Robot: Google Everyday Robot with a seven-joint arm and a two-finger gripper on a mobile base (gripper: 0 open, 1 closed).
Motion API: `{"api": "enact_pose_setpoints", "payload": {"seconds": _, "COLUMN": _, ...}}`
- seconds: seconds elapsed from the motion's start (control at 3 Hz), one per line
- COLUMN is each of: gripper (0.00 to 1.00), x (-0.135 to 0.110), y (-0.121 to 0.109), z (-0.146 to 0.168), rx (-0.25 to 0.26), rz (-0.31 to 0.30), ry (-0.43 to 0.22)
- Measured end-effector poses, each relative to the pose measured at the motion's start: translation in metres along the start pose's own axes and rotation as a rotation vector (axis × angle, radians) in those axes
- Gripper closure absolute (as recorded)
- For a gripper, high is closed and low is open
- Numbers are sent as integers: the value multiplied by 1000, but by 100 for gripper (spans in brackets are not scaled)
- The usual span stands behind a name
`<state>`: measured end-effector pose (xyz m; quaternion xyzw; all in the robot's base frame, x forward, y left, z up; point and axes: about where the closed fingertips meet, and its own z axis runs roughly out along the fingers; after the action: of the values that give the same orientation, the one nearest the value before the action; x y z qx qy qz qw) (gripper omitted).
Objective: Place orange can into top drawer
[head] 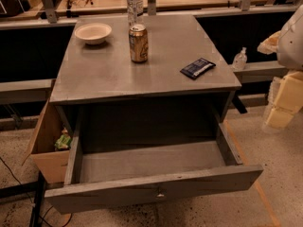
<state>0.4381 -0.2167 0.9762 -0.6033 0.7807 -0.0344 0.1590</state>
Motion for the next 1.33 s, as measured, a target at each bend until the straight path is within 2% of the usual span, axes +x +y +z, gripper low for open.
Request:
{"api": "enact_pose_setpoints", "payload": {"seconds": 0.33, "gripper": 0, "x": 0, "y": 0, "z": 0, "rx": 0, "rz": 0, "ry": 0}}
{"api": "enact_pose_setpoints", "payload": {"seconds": 0.67, "gripper": 0, "x": -7, "y": -17, "z": 11, "rx": 21, "rz": 60, "ry": -43}}
{"api": "enact_pose_setpoints", "payload": {"seconds": 1.0, "gripper": 0, "x": -35, "y": -70, "z": 50, "rx": 45, "rz": 130, "ry": -201}}
{"api": "enact_pose_setpoints", "payload": {"seconds": 1.33, "gripper": 0, "x": -57, "y": -106, "z": 72, "rx": 52, "rz": 156, "ry": -340}}
